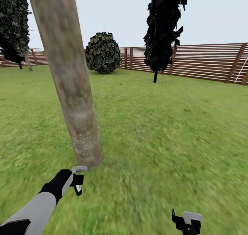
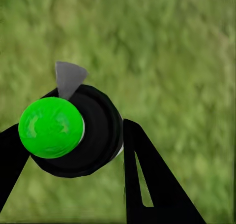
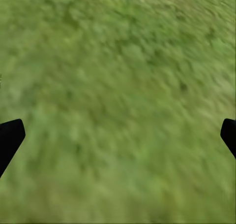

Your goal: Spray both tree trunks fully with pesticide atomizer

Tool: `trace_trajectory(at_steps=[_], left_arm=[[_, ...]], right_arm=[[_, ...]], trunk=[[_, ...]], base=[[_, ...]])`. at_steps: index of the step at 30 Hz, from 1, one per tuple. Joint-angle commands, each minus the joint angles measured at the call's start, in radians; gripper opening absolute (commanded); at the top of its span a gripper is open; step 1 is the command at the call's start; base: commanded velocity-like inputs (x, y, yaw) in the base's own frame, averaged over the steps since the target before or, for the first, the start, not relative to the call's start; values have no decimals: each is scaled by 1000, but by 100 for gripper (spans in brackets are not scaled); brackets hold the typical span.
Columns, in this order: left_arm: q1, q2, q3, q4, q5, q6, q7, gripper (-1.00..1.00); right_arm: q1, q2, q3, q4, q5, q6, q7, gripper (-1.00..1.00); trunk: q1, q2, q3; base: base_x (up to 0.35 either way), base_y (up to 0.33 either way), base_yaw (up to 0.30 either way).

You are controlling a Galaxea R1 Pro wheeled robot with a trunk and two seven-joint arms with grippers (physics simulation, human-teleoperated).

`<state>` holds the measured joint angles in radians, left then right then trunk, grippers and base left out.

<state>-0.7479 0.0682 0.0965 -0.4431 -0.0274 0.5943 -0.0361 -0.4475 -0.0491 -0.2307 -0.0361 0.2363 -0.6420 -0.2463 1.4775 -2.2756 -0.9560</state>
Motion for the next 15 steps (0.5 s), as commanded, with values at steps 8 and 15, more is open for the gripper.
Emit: trace_trajectory(at_steps=[8, 15], left_arm=[[-1, -1, 6, 0, -4, 5, -4, -100], [-1, -1, 6, 0, -5, 5, -4, -100]], right_arm=[[0, 0, -6, 1, 11, -2, -5, 100], [0, 0, -6, 1, 11, -1, -5, 100]], trunk=[[0, 0, -1], [0, 0, -1]], base=[[26, -274, 219], [131, -274, 11]])
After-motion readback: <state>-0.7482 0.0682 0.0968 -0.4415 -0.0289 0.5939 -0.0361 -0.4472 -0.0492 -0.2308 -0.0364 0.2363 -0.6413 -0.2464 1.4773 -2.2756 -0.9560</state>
